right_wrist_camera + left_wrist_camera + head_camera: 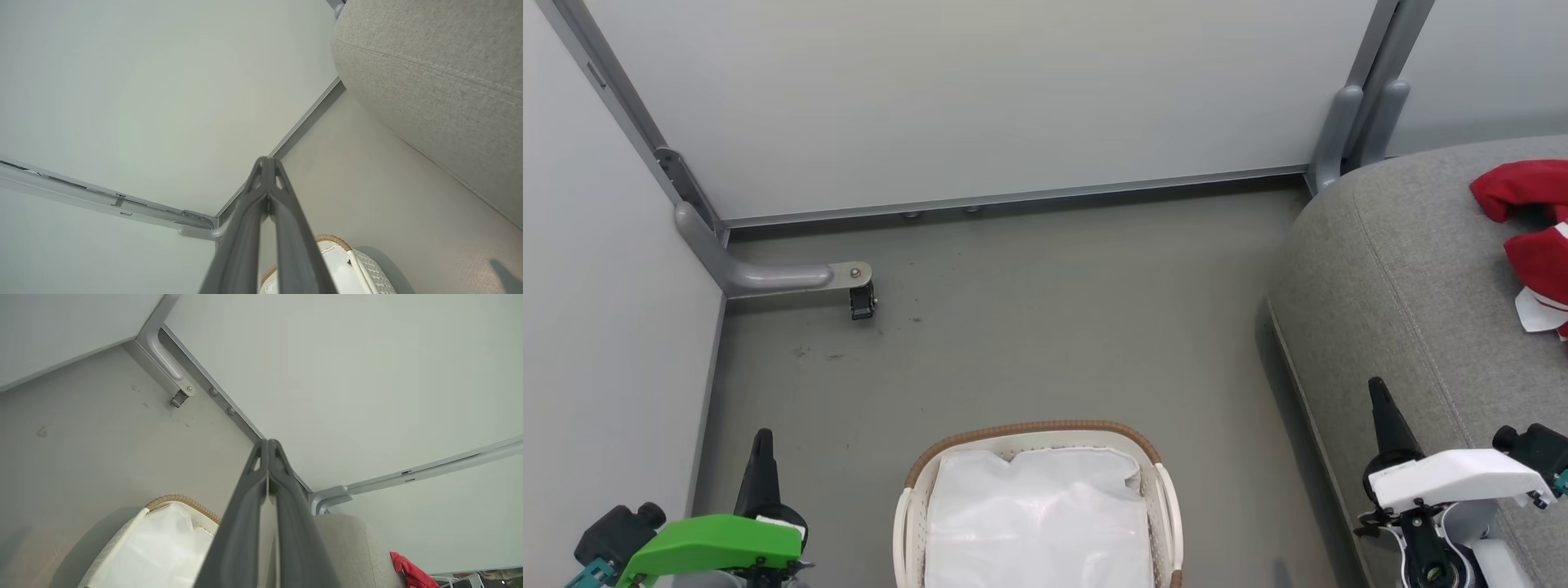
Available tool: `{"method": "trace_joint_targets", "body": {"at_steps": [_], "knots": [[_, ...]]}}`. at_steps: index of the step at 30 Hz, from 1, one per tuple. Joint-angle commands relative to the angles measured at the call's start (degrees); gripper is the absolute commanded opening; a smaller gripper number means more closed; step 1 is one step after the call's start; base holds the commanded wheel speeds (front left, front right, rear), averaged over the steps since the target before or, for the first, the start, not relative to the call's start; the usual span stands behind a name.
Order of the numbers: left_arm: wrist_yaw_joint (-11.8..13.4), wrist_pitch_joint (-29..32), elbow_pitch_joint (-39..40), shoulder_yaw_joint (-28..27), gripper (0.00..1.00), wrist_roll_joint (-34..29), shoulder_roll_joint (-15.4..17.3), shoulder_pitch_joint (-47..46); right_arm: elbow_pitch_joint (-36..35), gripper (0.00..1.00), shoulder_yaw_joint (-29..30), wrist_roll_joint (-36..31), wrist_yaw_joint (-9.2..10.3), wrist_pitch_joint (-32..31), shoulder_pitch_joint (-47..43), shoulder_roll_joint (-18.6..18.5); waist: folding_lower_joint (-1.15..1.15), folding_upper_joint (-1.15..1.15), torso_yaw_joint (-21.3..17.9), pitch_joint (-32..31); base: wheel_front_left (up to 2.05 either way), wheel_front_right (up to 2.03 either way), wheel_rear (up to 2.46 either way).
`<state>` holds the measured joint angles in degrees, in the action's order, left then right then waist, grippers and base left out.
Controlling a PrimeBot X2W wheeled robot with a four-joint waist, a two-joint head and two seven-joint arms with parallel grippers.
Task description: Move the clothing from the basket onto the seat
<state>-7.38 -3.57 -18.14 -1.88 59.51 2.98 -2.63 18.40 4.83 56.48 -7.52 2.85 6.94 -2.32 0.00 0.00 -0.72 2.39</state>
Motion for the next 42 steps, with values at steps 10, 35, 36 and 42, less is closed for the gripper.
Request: {"method": "trace_joint_targets", "body": {"at_steps": [10, 35, 36, 42], "knots": [[-0.10, 1.89, 1.41, -0.99, 0.00, 6.86, 0.58, -1.95, -1.54, 0.00, 0.51, 7.27, 0.02, -1.95, -0.12, -0.49, 0.00, 0.00, 0.10, -0.31, 0.00, 0.00, 0.00], [-0.14, 5.48, 2.77, -2.46, 0.00, 19.15, 0.58, -2.98, -2.96, 0.00, 1.12, 20.60, 0.04, -5.48, -0.53, -0.58, 0.00, 0.00, 0.35, -1.07, 0.00, 0.00, 0.00], [-0.14, 5.64, 2.80, -2.52, 0.00, 19.53, 0.58, -3.03, -3.01, 0.00, 1.14, 21.04, 0.04, -5.57, -0.54, -0.58, 0.00, 0.00, 0.36, -1.10, 0.00, 0.00, 0.00], [-0.15, 6.43, 3.05, -2.83, 0.00, 22.18, 0.57, -3.14, -3.29, 0.00, 1.26, 23.79, 0.04, -6.37, -0.62, -0.61, 0.00, 0.00, 0.42, -1.28, 0.00, 0.00, 0.00]]}}
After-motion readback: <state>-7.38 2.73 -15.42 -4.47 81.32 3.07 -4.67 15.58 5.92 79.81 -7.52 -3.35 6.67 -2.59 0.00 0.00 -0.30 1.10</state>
